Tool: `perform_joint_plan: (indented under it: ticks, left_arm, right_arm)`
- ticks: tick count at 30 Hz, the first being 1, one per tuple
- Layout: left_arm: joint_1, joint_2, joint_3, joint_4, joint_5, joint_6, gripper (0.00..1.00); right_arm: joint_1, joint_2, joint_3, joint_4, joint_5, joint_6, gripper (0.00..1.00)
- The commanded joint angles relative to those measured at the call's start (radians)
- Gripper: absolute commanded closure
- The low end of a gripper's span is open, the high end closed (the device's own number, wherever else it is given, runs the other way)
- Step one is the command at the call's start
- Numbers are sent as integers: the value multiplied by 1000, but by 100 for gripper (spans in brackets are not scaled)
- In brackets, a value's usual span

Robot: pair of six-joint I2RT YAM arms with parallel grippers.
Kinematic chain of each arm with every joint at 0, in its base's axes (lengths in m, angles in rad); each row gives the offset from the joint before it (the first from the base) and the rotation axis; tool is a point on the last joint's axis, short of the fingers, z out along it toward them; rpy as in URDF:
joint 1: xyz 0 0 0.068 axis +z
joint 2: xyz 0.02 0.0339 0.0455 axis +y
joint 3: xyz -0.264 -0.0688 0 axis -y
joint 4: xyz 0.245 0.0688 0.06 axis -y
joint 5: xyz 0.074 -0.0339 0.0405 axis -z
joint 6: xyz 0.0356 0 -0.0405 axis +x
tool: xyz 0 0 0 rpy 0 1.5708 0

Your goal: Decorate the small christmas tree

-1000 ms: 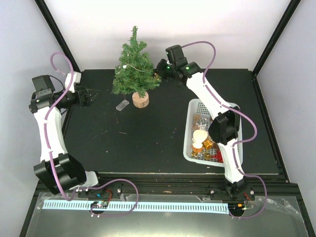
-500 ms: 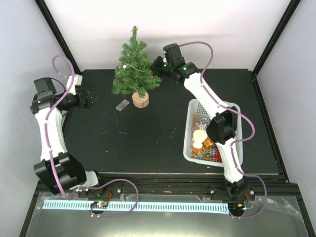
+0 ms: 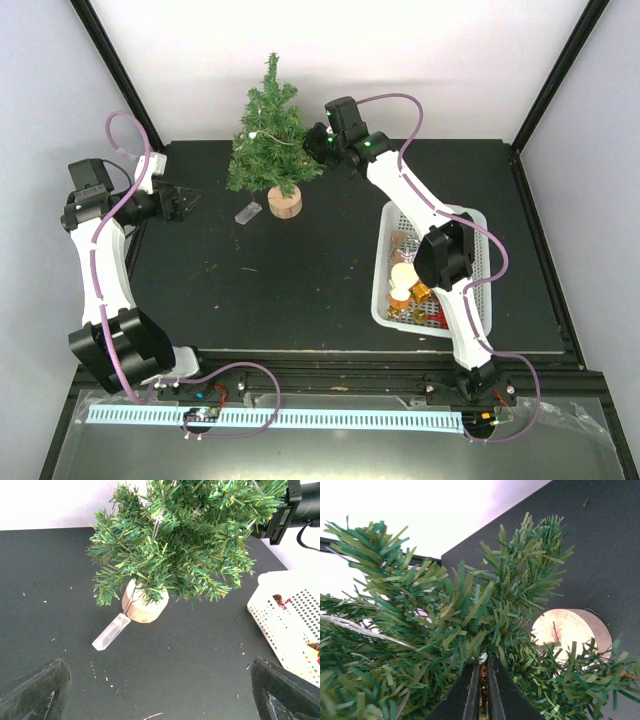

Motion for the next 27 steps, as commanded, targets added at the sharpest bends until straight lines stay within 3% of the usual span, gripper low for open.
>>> perform_joint_plan:
  ticks: [1,5,8,19,27]
  left_arm:
    - [11,13,-2,-22,36,29,2]
    - [13,14,0,-30,38,35,2]
    - [14,14,0,-33,40,39,2]
    - [16,23,5,-30,45,39,1]
    - [24,23,11,-24,44,36,1]
  right_arm:
    - [2,6,-20,27,-13,19,91]
    - [2,12,-15,34,-22,20,86]
    - [2,14,-14,39,-25,24,76]
    - [-8,-51,-59,75,-25,13,53]
    - [-28,-163,-190,101,3,0,44]
